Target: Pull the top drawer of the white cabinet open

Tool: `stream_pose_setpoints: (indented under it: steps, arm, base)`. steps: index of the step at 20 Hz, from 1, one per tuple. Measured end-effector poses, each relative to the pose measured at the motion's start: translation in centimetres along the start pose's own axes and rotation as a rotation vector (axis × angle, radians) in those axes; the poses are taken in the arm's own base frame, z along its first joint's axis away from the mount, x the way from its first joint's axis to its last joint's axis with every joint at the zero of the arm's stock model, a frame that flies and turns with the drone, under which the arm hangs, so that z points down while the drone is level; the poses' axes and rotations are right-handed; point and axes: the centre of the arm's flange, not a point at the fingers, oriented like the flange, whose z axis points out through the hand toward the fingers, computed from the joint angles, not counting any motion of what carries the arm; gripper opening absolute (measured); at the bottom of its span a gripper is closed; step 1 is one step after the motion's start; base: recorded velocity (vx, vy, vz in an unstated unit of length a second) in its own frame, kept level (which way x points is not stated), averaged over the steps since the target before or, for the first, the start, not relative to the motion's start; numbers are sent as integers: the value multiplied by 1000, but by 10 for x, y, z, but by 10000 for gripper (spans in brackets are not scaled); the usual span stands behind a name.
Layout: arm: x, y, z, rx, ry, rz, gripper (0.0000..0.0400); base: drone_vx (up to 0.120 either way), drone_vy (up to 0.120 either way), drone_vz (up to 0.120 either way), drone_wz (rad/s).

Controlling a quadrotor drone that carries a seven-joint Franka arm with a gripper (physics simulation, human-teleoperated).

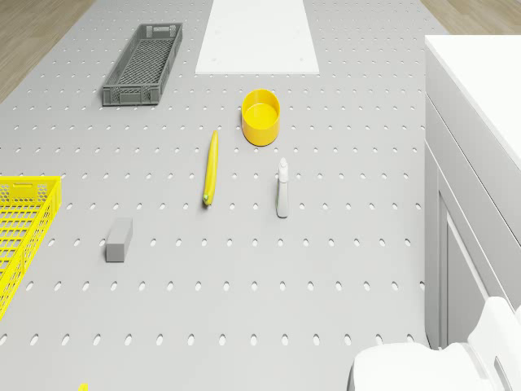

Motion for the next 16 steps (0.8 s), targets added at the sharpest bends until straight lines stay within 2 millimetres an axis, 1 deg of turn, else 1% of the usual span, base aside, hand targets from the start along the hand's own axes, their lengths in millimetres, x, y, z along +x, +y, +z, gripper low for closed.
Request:
stream_pose_setpoints:
  steps: [2,3,4,5,7,8,9,12,13,14,15,16]
  arm:
    - [0,0,0,0,0,0,140]
    - [0,0,0,-1,1,3,138]
    - [4,2,0,-10,4,-29,187]
    - [2,0,-1,-16,8,0,170]
    - [1,0,-1,-14,7,3,157]
    - [-5,-4,-1,-16,12,41,145]
    - [-5,-3,-1,-15,11,37,136]
    - [-2,-2,-5,-9,6,21,120]
    - [-2,-2,-6,-8,6,15,122]
    - [1,0,-7,-9,6,-18,150]
    - [16,9,-9,-58,30,-83,324]
    - [41,16,-27,-94,75,-126,400]
  base:
    - [0,0,0,0]
    - [0,0,0,0]
    - [0,0,0,0]
    - [0,0,0,0]
    - [0,0,0,0]
    - [0,0,0,0]
    - [0,0,0,0]
    - [0,0,0,0]
    - [0,0,0,0]
    - [0,0,0,0]
    - [0,0,0,0]
    - [0,0,0,0]
